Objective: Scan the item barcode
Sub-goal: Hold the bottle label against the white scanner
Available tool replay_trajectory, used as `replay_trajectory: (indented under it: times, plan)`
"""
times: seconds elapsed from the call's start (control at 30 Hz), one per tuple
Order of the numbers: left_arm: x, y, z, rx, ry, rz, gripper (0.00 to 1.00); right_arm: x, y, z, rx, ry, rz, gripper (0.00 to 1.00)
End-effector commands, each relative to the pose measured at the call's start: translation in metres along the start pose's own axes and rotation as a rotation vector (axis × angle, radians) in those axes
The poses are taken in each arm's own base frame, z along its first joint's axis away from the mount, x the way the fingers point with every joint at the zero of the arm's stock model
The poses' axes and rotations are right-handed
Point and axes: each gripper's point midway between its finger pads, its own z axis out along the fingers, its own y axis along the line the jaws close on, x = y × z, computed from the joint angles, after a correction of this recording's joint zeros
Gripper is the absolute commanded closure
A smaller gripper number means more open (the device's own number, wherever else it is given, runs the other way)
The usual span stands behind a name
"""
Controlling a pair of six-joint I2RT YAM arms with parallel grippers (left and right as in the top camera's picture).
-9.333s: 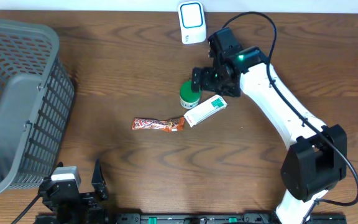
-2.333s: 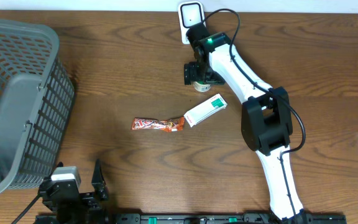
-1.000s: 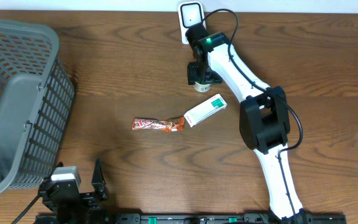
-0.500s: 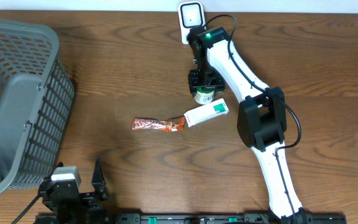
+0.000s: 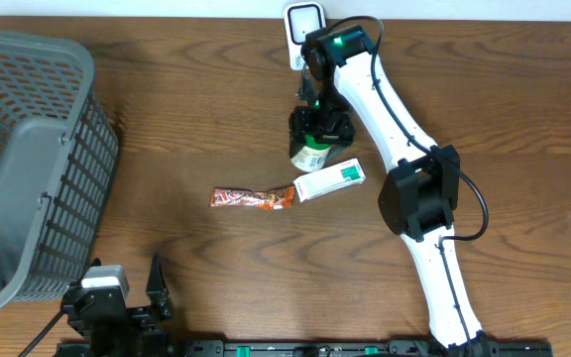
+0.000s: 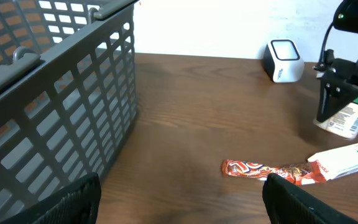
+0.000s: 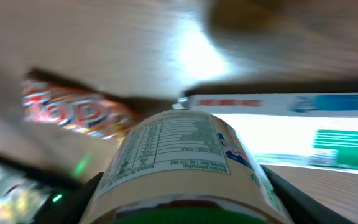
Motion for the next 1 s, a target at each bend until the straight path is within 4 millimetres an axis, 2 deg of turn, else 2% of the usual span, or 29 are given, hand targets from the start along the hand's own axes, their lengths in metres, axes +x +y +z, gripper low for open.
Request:
replay_trajectory:
  times: [0.0, 0.27, 0.33, 0.5, 0.63, 0.7, 0.83, 0.97]
  plan:
    - [-0.002, -0.002, -0.001, 0.009, -0.012, 0.002, 0.16, 0.003, 0.024, -0.010, -0.168, 0.018, -0.027, 0.41]
    - [-0.002, -0.002, -0.001, 0.009, -0.011, 0.002, 0.16, 0.002, 0.025, -0.011, -0.179, 0.017, -0.028, 0.43]
    - [-0.002, -0.002, -0.001, 0.009, -0.011, 0.002, 0.16, -0.005, 0.028, -0.011, -0.186, -0.012, -0.046, 0.43]
    - [-0.002, -0.002, -0.001, 0.009, -0.011, 0.002, 0.16, -0.046, 0.042, -0.017, -0.228, -0.186, -0.154, 0.42]
    - [-0.002, -0.002, -0.001, 0.009, -0.012, 0.002, 0.16, -0.080, 0.054, -0.030, -0.261, -0.336, -0.232, 0.42]
    - [-0.002, -0.002, -0.002, 0.009, -0.012, 0.002, 0.16, -0.098, 0.058, -0.040, -0.271, -0.420, -0.269, 0.42]
    - [-0.002, -0.002, -0.001, 0.009, -0.012, 0.002, 0.16, -0.139, 0.051, -0.064, -0.205, -0.620, -0.289, 0.41]
    - [-0.002, -0.002, -0.001, 0.009, -0.012, 0.002, 0.16, -0.171, 0.049, -0.090, -0.136, -0.801, -0.313, 0.37]
